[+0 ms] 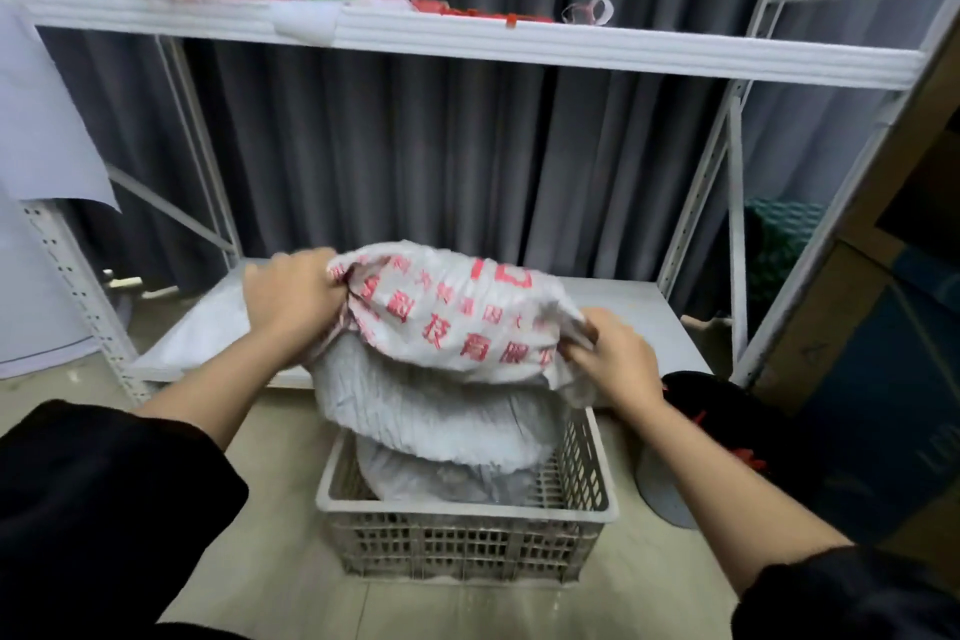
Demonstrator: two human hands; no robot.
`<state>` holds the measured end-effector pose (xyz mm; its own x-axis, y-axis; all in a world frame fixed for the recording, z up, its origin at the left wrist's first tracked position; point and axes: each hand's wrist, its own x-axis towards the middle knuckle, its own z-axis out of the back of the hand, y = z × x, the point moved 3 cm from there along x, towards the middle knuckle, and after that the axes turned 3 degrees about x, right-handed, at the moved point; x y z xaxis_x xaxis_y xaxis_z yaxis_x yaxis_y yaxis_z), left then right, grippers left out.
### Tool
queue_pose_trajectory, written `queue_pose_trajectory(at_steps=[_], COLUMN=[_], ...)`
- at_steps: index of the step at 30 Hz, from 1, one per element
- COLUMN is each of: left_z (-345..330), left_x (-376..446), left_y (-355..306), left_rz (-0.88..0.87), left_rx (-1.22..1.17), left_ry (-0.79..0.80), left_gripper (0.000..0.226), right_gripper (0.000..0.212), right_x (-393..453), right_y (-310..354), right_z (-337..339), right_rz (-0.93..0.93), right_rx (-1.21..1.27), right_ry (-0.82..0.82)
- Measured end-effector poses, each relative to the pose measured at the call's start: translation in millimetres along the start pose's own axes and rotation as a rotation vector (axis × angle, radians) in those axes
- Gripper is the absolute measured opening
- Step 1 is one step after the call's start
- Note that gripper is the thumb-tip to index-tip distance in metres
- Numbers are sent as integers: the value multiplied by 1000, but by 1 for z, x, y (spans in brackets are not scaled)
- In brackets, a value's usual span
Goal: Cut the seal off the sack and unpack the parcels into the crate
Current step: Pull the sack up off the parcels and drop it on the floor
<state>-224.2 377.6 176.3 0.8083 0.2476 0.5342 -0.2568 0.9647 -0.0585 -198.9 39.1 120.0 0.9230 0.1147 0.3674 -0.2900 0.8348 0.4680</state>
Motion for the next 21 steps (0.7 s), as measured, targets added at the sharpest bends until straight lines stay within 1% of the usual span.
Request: queue_pose_trajectory(at_steps=[2, 4, 6, 7, 9, 12, 14, 17, 19, 20, 21], left_z=[25, 41, 48, 51, 66, 89, 103, 125, 140, 146, 149], left_x=[16, 26, 29, 28, 35, 41, 48, 48, 51, 53, 54], left_y=[1, -1, -5, -7, -13, -19, -22, -24, -24, -25, -26], left_rz=[-32, -41, -71, -88, -91, -66, -47, -34, -17, -12, -18], left_rx=[44, 54, 54, 41, 10, -54, -69, -61, -77, -80, -74], left_ry=[-127, -181, -166, -175, -257, -302, -372, -473, -543, -564, -567], left_gripper=[20, 18, 17, 17, 18, 17, 16, 18, 22, 24, 25], right_gripper=[27, 25, 29, 33, 34, 36, 32, 17, 19, 19, 18], right_x=[21, 38, 46, 47, 51, 52, 52, 41, 34, 32, 31], right_y=[11, 15, 15, 13, 11, 21, 32, 52, 62, 64, 64], right_z=[28, 52, 70, 77, 96, 119, 136, 161, 172, 176, 177], right_rz=[7, -33, -20, -4, 12, 68, 114, 204, 270, 273, 265], right_rx=[131, 238, 235, 240, 297, 253, 236, 222, 231, 240, 255], right_ry=[-110, -126, -117, -143, -237, -289, -374, -511, -625, -662, -663])
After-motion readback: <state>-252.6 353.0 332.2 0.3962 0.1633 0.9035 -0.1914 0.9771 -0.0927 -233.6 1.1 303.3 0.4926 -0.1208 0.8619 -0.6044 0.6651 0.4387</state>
